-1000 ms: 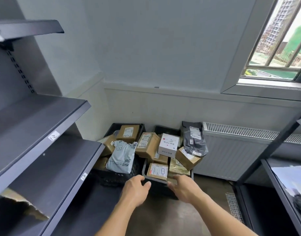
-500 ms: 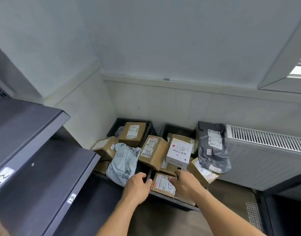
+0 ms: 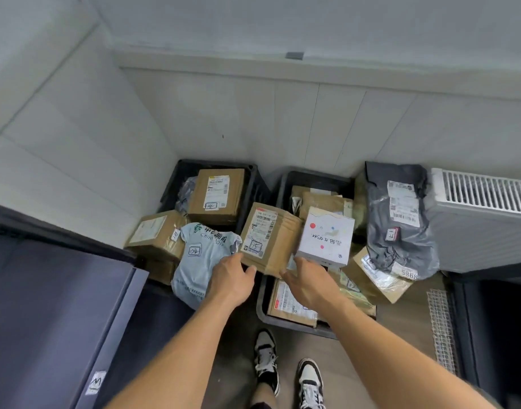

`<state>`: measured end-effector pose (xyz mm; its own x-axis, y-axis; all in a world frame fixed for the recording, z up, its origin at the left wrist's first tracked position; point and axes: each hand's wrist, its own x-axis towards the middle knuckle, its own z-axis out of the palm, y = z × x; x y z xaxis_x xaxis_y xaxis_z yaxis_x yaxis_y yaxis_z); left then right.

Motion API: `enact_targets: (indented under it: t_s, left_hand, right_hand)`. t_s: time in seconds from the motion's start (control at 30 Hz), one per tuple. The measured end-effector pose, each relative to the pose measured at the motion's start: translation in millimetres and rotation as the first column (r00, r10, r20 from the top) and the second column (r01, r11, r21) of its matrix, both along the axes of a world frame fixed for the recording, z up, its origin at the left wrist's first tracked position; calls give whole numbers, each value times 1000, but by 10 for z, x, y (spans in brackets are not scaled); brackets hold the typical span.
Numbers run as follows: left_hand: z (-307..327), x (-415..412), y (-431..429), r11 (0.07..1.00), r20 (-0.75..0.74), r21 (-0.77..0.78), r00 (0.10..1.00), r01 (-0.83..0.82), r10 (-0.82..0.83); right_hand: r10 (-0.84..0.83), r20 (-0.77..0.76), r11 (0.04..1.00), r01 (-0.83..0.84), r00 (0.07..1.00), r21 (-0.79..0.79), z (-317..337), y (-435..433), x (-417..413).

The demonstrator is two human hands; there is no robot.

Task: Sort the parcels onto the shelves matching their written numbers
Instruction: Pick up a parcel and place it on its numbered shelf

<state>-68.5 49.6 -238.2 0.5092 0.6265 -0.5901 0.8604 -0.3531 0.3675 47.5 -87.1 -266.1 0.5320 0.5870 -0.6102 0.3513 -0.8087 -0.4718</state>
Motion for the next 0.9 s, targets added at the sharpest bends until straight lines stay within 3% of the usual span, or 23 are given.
enact_targets:
  t_s: [0.23, 0.47, 0.77, 0.9]
  left_hand:
    - [-602, 385, 585, 990, -25, 49, 991, 134, -132]
    - [-982, 613, 875, 981, -79, -48, 978, 187, -190]
    - [-940, 616, 906, 991, -47, -126, 998, 42, -48]
    - [-759, 604, 888, 993, 22, -121, 1000, 6, -4]
  right_hand:
    - [-155, -57, 987, 153, 986, -36, -448, 428, -78]
    - [-340, -228, 937, 349, 912, 0, -581, 579, -141]
    - [-433, -344, 885, 465, 833, 12, -452, 676, -126]
    - [-417, -335, 884, 462, 845, 65, -260, 682, -73]
